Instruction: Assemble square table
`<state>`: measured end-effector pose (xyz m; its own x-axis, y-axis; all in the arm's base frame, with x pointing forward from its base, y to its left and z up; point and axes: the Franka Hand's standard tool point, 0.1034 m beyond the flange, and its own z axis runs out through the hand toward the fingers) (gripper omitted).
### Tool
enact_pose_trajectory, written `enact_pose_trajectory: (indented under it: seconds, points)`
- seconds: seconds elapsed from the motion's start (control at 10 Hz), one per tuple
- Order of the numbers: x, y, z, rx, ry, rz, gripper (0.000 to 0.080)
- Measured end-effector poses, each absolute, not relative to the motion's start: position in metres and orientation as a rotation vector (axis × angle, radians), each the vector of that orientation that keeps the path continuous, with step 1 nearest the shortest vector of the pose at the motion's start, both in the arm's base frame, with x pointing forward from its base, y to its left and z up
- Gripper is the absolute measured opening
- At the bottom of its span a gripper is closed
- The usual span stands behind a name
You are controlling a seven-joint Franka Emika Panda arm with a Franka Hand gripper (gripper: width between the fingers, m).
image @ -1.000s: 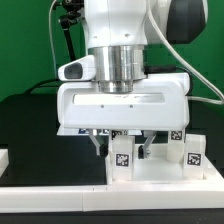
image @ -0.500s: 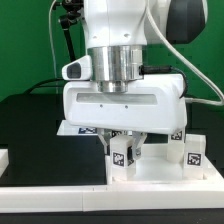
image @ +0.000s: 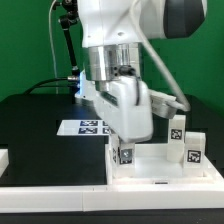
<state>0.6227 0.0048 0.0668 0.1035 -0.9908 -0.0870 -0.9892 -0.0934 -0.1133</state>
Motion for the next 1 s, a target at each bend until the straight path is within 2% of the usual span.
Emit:
enact_pose_trajectory:
  seconds: [0.4, 1.0]
  points:
    - [0.6235, 0.0057, 0.0643, -1.833, 2.348, 0.033, 0.0287]
    - [0.6207, 0.003, 0.0615, -1.655, 2.5, 0.035, 0.0298]
